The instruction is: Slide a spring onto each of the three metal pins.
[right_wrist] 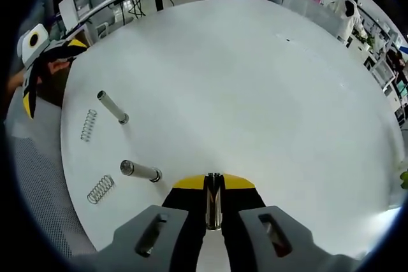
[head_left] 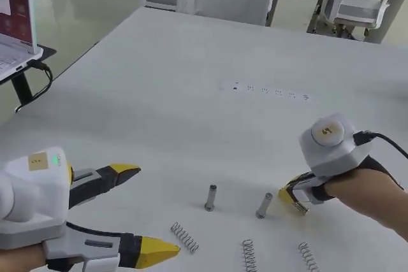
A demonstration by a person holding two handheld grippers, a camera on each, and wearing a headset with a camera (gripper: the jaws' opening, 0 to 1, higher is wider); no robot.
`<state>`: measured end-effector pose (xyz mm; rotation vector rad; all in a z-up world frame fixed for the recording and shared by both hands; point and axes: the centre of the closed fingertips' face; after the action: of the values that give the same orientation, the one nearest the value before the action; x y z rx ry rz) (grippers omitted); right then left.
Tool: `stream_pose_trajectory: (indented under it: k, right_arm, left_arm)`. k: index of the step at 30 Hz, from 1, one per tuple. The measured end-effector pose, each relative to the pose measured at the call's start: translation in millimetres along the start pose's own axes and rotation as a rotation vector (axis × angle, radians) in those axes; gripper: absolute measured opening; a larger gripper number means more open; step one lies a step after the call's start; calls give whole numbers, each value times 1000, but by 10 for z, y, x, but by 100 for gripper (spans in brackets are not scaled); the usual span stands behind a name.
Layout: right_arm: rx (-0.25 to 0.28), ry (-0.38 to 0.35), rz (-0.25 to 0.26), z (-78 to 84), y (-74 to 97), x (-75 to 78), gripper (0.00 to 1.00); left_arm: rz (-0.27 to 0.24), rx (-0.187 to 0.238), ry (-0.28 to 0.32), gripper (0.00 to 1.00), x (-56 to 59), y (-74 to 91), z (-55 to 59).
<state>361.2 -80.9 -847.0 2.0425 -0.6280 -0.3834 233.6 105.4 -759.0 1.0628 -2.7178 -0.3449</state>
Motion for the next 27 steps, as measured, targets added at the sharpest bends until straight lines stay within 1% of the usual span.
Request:
stream_pose_trajectory:
  k: [5,19,27]
  right_arm:
    - [15,-9,8,-17,67,-8,4]
    - [50,-27,27,0,198,-25,4]
    - [68,-35,35,-12,283,-26,4]
  left_arm:
    - [2,2,-3,87,1,7,-11]
    - [15,1,-19,87,72,-6,-45]
    - [20,2,-24,87,79,-17,-81]
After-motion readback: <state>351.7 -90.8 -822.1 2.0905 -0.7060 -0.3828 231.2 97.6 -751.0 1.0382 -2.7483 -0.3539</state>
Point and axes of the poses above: the centre of the closed fingertips' face, and the gripper's own axes: y roughly backward along the fingers, x roughly to its right, z roughly out of its underside, and after that the axes turned 3 degrees about -z, right-handed
